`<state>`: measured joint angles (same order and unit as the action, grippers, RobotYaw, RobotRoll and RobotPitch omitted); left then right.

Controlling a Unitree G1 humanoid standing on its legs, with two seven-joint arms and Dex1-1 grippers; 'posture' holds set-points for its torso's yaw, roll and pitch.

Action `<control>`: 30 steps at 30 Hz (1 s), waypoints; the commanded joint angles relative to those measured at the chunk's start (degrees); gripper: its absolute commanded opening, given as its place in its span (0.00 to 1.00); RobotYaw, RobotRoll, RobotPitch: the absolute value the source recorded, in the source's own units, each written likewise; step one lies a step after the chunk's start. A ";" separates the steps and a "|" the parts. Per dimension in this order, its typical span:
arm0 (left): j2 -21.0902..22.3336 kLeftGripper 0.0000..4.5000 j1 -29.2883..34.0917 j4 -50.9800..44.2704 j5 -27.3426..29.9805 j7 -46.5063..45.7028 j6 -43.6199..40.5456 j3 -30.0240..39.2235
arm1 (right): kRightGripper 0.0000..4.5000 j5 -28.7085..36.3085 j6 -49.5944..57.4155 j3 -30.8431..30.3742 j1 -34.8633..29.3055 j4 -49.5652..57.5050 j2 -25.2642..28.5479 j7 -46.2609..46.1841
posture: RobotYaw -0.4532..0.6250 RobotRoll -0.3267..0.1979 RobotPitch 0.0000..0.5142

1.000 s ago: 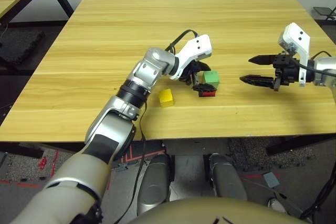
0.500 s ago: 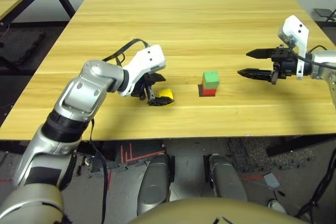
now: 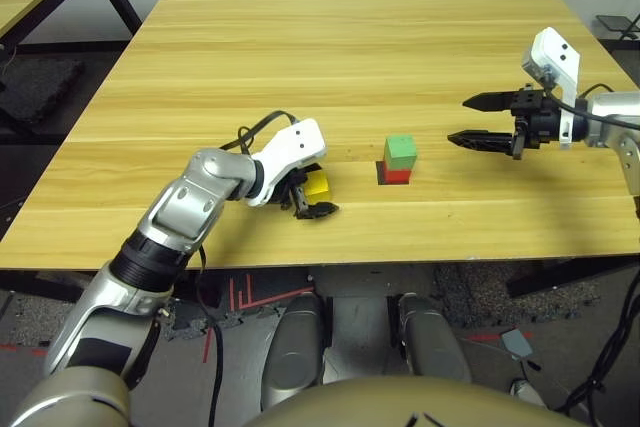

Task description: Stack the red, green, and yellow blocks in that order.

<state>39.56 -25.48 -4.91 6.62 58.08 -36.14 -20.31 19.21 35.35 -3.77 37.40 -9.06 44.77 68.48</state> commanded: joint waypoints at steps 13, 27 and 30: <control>-1.87 0.47 -24.21 -6.01 5.43 4.59 -19.64 -0.29 | 1.00 0.37 0.44 0.67 -3.50 2.18 1.10 -0.43 | 0.58 0.47 0.14; -13.62 0.47 -33.02 8.54 3.61 4.27 -16.31 -8.48 | 1.00 1.09 1.89 2.30 -7.33 5.20 1.61 -2.25 | 0.51 0.52 0.15; -13.80 0.47 -32.51 9.52 3.09 4.79 -14.87 -9.45 | 1.00 1.38 2.58 2.85 -8.34 6.42 1.70 -2.69 | 0.51 0.53 0.15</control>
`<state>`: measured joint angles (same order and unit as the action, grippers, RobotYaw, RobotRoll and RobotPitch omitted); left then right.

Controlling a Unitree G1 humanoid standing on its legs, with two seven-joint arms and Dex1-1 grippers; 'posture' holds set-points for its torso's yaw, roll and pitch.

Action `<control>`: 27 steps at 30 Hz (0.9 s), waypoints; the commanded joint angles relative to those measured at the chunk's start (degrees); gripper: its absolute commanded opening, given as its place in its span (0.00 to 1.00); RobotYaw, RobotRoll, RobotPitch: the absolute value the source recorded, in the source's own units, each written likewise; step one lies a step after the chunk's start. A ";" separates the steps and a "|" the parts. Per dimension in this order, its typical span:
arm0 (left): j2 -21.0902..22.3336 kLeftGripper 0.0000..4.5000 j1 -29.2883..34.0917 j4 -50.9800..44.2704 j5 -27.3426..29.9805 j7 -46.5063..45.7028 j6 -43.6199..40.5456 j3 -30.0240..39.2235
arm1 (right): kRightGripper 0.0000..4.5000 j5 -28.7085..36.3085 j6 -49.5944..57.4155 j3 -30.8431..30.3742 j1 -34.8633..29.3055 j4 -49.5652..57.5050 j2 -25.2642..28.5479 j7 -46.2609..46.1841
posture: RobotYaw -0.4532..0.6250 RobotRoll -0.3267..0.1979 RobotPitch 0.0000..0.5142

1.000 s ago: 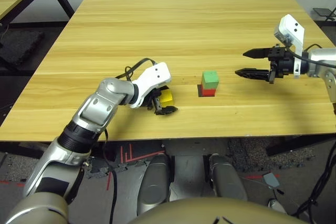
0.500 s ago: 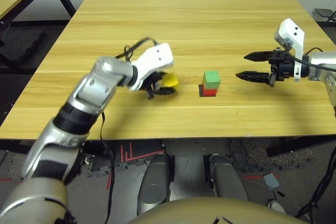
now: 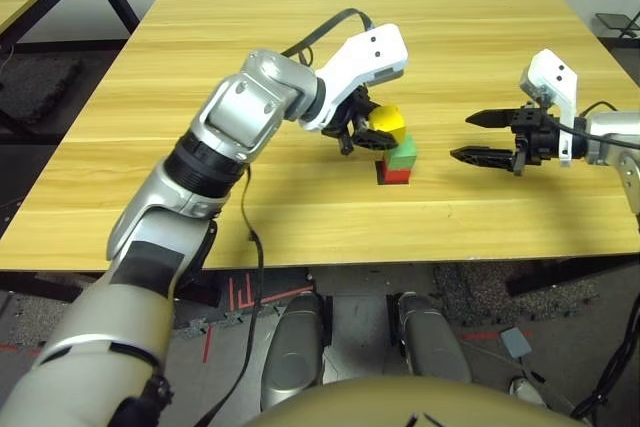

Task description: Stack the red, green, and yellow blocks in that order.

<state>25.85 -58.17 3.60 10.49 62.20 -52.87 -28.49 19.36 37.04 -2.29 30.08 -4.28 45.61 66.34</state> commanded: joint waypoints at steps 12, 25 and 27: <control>-4.00 0.47 -0.39 9.21 -4.34 1.09 8.69 -2.91 | 1.00 2.70 2.79 2.41 -3.84 5.00 1.07 -2.50 | 0.49 0.55 0.17; -5.91 0.47 -1.12 13.59 -5.80 1.31 11.39 -2.36 | 1.00 3.50 3.68 2.61 -5.16 6.26 0.96 -3.54 | 0.48 0.57 0.19; -6.16 0.47 -1.18 13.86 -5.97 1.38 11.50 -2.29 | 1.00 3.65 3.87 2.68 -5.38 6.57 0.97 -3.72 | 0.48 0.57 0.19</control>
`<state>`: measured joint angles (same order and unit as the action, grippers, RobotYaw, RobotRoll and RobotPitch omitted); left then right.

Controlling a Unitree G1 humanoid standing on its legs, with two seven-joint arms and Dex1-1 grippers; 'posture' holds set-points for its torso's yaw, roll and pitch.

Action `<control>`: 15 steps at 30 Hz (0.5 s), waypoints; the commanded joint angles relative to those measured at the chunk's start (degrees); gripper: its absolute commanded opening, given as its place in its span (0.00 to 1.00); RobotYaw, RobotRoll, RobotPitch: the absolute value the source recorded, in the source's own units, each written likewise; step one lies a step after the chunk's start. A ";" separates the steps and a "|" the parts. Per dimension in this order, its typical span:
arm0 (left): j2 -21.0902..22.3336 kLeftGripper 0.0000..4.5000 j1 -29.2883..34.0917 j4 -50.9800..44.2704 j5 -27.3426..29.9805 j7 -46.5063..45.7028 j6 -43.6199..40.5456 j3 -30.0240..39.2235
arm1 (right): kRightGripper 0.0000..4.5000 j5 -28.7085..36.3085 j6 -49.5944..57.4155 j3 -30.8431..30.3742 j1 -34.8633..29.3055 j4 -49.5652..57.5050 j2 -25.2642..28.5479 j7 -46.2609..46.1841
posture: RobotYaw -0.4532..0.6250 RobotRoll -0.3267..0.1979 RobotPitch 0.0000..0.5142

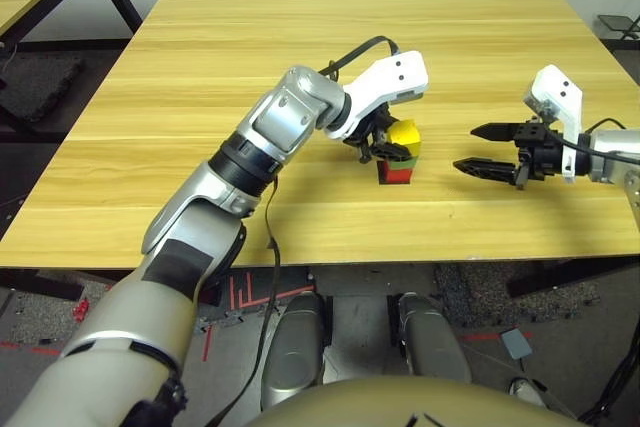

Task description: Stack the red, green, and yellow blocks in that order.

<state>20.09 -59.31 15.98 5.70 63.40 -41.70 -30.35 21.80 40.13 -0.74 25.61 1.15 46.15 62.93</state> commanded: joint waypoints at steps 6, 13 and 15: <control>-0.82 0.47 -0.01 1.80 -1.75 0.99 0.51 -0.76 | 1.00 1.77 1.16 1.21 -1.25 1.40 0.66 -1.14 | 0.48 0.56 0.19; -1.05 0.99 3.80 -6.82 0.58 -2.03 -5.23 2.70 | 1.00 1.87 -0.35 1.47 0.15 -1.94 1.38 -0.30 | 0.53 0.52 0.20; -2.19 0.99 4.73 -11.46 2.07 -6.44 -9.79 7.53 | 1.00 2.39 -0.63 2.22 1.53 -4.16 1.82 0.72 | 0.56 0.48 0.25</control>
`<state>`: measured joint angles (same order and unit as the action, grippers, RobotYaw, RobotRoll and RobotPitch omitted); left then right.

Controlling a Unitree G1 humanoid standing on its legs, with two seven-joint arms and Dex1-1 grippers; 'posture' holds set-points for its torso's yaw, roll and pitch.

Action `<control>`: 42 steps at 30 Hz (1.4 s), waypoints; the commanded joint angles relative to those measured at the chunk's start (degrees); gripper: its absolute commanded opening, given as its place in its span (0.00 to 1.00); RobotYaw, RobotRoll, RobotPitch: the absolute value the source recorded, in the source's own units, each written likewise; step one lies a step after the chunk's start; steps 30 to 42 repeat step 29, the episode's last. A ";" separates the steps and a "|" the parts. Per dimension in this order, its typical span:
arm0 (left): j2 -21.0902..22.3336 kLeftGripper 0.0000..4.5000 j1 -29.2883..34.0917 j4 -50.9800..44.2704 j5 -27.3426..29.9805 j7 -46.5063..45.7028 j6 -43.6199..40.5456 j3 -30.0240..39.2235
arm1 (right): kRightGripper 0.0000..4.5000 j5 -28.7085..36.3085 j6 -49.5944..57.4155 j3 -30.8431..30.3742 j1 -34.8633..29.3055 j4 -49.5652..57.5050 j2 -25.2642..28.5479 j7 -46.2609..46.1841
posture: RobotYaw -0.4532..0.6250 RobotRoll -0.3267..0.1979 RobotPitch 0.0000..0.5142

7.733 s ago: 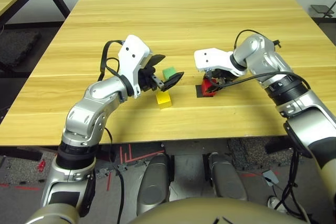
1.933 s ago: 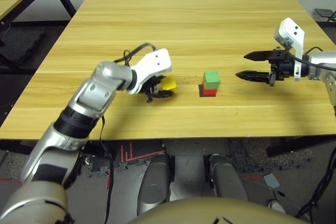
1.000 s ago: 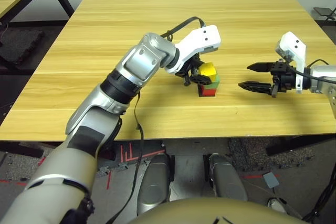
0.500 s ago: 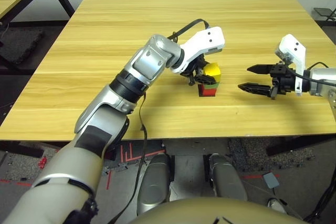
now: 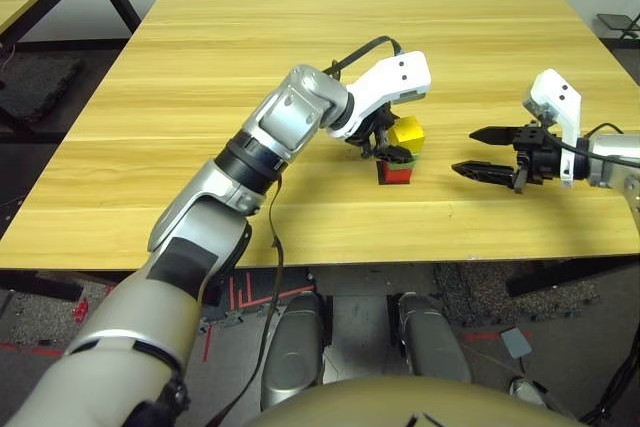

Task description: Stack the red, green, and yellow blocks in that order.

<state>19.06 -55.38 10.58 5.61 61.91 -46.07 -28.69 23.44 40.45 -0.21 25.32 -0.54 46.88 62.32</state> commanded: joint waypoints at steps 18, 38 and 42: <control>-7.31 0.99 38.52 -31.86 -0.27 -46.88 12.52 52.78 | 1.00 -2.84 -40.07 22.46 14.89 -56.42 -6.52 -24.30 | 0.62 0.38 0.21; -9.09 0.99 43.70 -15.34 -0.84 -53.21 39.65 50.90 | 1.00 -4.43 -53.91 24.81 16.51 -68.76 -6.49 -30.45 | 0.60 0.38 0.16; -9.09 0.99 43.70 -15.34 -0.84 -53.21 39.65 50.90 | 1.00 -4.43 -53.91 24.81 16.51 -68.76 -6.49 -30.45 | 0.60 0.38 0.16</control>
